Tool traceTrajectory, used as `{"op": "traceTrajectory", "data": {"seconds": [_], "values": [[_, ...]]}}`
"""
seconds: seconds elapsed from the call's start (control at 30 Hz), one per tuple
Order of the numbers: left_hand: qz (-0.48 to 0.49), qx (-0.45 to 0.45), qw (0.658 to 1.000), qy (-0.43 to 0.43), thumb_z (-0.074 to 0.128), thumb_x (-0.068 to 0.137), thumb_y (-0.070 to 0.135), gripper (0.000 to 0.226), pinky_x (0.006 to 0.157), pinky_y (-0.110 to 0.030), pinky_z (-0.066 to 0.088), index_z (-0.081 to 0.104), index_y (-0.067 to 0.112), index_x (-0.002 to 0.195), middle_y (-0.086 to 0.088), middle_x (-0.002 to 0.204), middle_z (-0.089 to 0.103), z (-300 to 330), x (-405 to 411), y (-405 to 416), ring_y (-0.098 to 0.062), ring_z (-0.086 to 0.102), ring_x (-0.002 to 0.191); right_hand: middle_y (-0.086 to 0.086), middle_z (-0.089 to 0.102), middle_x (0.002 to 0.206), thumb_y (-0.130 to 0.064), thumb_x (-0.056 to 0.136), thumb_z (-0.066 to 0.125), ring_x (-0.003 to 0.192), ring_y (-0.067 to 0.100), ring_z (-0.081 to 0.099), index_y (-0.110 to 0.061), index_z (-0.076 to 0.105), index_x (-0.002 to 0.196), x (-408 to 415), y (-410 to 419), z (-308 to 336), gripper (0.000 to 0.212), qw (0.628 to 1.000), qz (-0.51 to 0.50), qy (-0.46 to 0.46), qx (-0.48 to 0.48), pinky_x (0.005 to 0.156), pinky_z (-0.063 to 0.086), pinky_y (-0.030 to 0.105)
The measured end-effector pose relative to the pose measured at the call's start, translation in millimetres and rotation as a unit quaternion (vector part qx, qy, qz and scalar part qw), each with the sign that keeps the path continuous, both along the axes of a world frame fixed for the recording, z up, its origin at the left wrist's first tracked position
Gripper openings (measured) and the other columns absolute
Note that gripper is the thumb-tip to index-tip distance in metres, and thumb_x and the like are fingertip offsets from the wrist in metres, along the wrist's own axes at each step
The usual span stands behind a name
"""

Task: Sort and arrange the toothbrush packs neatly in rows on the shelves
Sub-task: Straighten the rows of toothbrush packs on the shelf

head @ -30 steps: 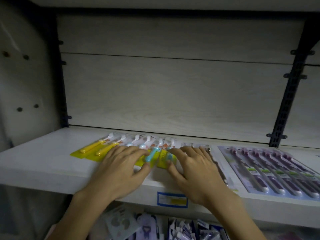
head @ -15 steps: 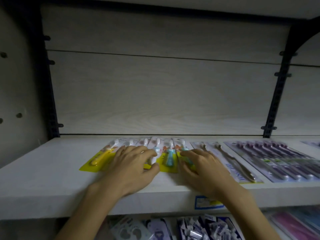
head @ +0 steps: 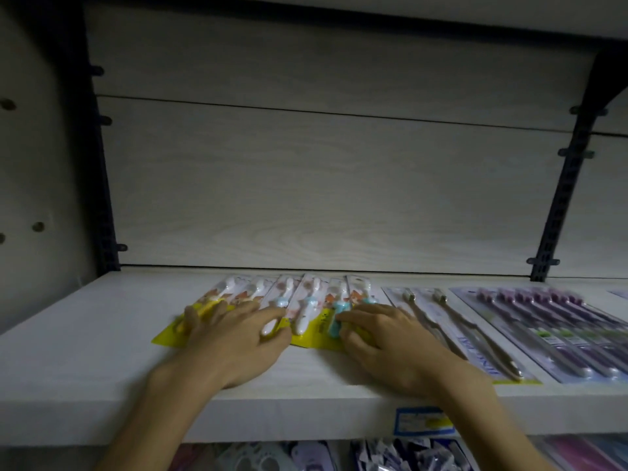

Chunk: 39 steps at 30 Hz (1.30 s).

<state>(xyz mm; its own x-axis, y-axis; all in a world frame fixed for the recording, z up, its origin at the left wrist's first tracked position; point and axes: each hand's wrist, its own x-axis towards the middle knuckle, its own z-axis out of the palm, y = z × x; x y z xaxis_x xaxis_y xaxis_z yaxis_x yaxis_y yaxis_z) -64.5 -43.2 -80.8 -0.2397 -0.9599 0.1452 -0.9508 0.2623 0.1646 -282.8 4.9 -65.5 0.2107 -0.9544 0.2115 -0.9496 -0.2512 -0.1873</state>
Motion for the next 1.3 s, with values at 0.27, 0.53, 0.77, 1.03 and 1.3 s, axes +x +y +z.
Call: {"op": "traceTrajectory", "data": {"seconds": [0.27,0.53,0.77,1.03,1.3], "values": [[0.024,0.009,1.0,-0.018,0.018,0.087,0.067,0.051,0.11,-0.063,0.007,0.017,0.058,0.137,0.022,0.154,0.019,-1.2,4.7,5.8,-0.02,0.012,0.144,-0.015,0.036,0.149,-0.057,0.092,0.017,0.139,0.024,0.026,-0.047,0.031,0.141,10.7,-14.9,-13.4,0.052,0.999,-0.013,0.029,0.024,0.114,0.016,0.051],[0.066,0.043,0.996,-0.035,0.01,0.087,0.069,0.052,0.11,-0.062,0.002,0.003,0.061,0.139,0.015,0.159,0.003,2.1,16.3,14.6,-0.023,0.001,0.146,-0.018,0.011,0.158,-0.054,0.098,0.017,0.144,0.041,-0.008,-0.057,0.012,0.142,26.8,-15.3,-8.2,0.045,0.995,-0.012,0.042,0.091,0.111,-0.007,0.063],[0.031,0.027,0.999,0.002,0.011,0.09,0.066,0.048,0.109,-0.064,0.005,0.022,0.057,0.136,0.023,0.149,0.025,1.0,15.5,18.8,-0.017,0.019,0.142,-0.012,0.012,0.159,-0.055,0.097,0.021,0.145,0.037,-0.005,-0.046,0.002,0.148,24.2,-8.6,-9.1,0.056,0.998,-0.027,0.02,0.06,0.113,-0.005,0.061],[-0.005,0.023,0.999,0.029,0.015,0.09,0.065,0.043,0.111,-0.057,0.01,0.033,0.058,0.129,0.026,0.139,0.035,-0.4,9.2,24.1,-0.011,0.025,0.137,-0.002,0.038,0.147,-0.052,0.096,0.024,0.137,0.024,0.03,-0.043,0.032,0.14,15.3,-6.4,-8.5,0.045,0.998,-0.053,0.033,0.005,0.112,0.011,0.059],[-0.022,-0.037,0.997,0.059,0.014,0.08,0.071,0.05,0.108,-0.048,0.019,0.049,0.051,0.108,0.026,0.116,0.051,-2.9,11.0,23.4,-0.009,0.042,0.122,0.005,0.039,0.147,-0.055,0.095,0.022,0.135,0.028,0.033,-0.043,0.031,0.14,11.9,-5.8,-13.9,0.047,0.997,-0.062,0.05,-0.001,0.113,0.01,0.061]]}}
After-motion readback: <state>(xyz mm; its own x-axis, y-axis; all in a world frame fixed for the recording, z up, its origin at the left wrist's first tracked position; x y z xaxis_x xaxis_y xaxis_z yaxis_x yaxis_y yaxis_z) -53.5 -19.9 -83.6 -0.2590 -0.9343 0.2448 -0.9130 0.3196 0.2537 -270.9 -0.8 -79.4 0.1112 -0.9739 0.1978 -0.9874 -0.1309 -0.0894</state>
